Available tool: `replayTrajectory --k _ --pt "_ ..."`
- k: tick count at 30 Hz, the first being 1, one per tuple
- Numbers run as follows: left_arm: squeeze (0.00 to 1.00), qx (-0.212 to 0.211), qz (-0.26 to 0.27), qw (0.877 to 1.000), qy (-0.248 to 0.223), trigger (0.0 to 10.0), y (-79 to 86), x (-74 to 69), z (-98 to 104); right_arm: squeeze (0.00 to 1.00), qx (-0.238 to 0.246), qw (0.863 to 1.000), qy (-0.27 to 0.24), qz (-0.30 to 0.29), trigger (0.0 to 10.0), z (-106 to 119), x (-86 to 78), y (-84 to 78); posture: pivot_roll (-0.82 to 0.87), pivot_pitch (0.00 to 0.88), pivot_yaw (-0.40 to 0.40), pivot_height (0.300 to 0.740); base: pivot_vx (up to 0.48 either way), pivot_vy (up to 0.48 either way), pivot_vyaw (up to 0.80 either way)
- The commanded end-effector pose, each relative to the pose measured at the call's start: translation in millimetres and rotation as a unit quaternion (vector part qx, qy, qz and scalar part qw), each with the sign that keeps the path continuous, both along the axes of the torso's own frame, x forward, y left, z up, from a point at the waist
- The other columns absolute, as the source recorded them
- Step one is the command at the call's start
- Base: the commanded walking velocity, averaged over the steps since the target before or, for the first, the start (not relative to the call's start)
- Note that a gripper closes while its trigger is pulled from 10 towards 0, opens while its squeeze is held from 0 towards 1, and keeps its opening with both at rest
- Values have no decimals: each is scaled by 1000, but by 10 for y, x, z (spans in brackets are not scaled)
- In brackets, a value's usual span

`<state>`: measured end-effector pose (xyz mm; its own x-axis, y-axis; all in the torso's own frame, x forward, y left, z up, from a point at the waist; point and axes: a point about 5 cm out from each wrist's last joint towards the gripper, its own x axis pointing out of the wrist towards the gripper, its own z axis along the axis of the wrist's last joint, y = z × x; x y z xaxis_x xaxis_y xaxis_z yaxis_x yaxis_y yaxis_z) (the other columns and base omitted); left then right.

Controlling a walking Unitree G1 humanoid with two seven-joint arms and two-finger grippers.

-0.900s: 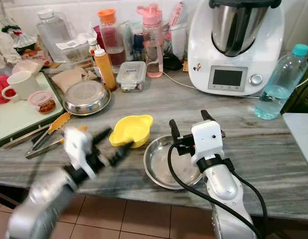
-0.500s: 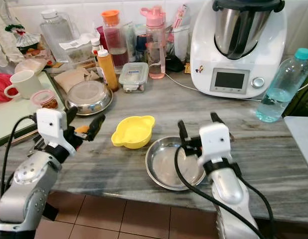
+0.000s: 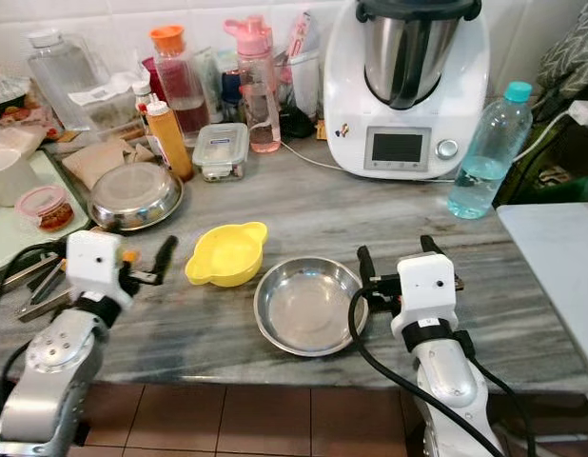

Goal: Setting the table

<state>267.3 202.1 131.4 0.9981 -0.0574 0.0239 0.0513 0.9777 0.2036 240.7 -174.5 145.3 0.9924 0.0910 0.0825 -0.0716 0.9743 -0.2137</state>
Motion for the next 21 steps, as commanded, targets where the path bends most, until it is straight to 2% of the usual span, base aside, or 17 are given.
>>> replayTrajectory --k 1,6,7,12,14,16,21 --pt "0 9 18 1000 4 10000 86 -13 -20 0 3 1000 -9 7 10000 39 9 15 -53 0 56 740 0 0 0" --pt "0 23 15 1000 -6 10000 133 7 8 0 -7 1000 -11 23 10000 61 55 12 -34 0 31 740 0 0 0" --pt "0 40 15 999 -11 10000 124 12 20 0 -9 1000 -12 27 10000 74 78 6 -19 0 16 740 0 0 0" --pt "0 54 1 998 -19 10000 66 -7 25 0 -6 999 -9 35 10000 71 118 11 -4 0 9 740 0 0 0" --pt "0 49 20 999 -12 10000 94 -73 -27 0 2 999 -5 36 10000 56 122 12 2 0 9 740 0 0 0" --pt "0 29 71 997 14 10000 166 -238 -188 0 26 999 1 30 10000 46 129 5 0 0 20 740 0 0 0" --pt "0 36 91 995 25 10000 202 -352 -295 0 20 999 -2 31 10000 69 125 -24 11 0 42 740 0 0 0"
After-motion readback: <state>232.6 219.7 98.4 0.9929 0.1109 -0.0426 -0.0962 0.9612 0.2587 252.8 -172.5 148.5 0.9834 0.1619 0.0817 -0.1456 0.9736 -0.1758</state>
